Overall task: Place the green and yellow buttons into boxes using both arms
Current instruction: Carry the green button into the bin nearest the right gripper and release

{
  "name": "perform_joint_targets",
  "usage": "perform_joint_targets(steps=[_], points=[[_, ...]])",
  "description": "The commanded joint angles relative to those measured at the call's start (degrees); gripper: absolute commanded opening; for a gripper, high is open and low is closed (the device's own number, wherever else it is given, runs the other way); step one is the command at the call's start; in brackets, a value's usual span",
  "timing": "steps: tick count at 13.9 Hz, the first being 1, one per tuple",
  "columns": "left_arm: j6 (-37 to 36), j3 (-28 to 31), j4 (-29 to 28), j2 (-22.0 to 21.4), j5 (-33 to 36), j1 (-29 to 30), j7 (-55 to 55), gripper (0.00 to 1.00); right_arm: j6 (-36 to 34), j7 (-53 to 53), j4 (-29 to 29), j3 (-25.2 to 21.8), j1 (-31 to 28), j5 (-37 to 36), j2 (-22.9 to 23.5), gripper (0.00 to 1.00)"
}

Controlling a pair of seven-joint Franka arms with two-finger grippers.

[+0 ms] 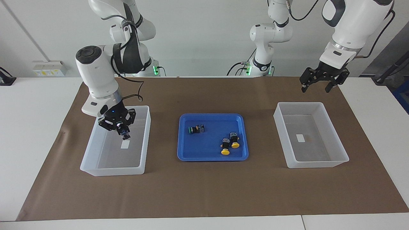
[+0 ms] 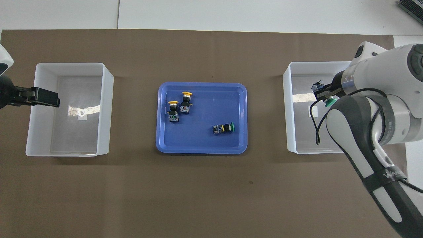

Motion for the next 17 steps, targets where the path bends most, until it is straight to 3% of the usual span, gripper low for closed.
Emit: perform_joint_targets(steps=[1,5,8,9,10,11,14,17], points=[[-0.35,-0.32,-0.94,-0.92,-0.86,0.55,-0.03,1.0,6.11,-1.85,-5.92,0.89,-2.94,1.26,-0.14,0.0],[-0.35,-0.23,-0.94,-0.92,-0.86,0.55,-0.03,1.0,12.89,-1.33,-7.87,0.8,-4.01,1.26,3.37,0.01],[-0.35,-0.32,-0.94,-0.92,-0.86,0.55,-0.03,1.0,16.85,-1.59,-7.87,0.89,-5.24,1.26,5.92,0.1],[-0.35,-0.23,-0.94,-0.92,-0.86,0.55,-0.03,1.0,17.38,-1.59,-7.87,0.89,-5.33,1.26,6.1,0.35],[-0.35,-0.23,-0.94,-0.92,-0.86,0.55,-0.03,1.0,17.39,-1.5,-7.87,0.89,-5.33,1.26,6.1,0.72],[-0.35,-0.32,-0.94,-0.92,-0.86,0.55,-0.03,1.0,17.47,-1.42,-7.87,0.89,-5.59,1.35,6.1,1.0],[-0.35,-0.23,-0.94,-0.92,-0.86,0.55,-0.03,1.0,16.78,-0.89,-7.26,0.89,-5.24,1.52,5.32,1.0],[-0.35,-0.32,-0.94,-0.92,-0.86,0.55,-0.03,1.0,13.01,12.41,-5.34,1.5,-2.97,2.49,1.54,1.0]])
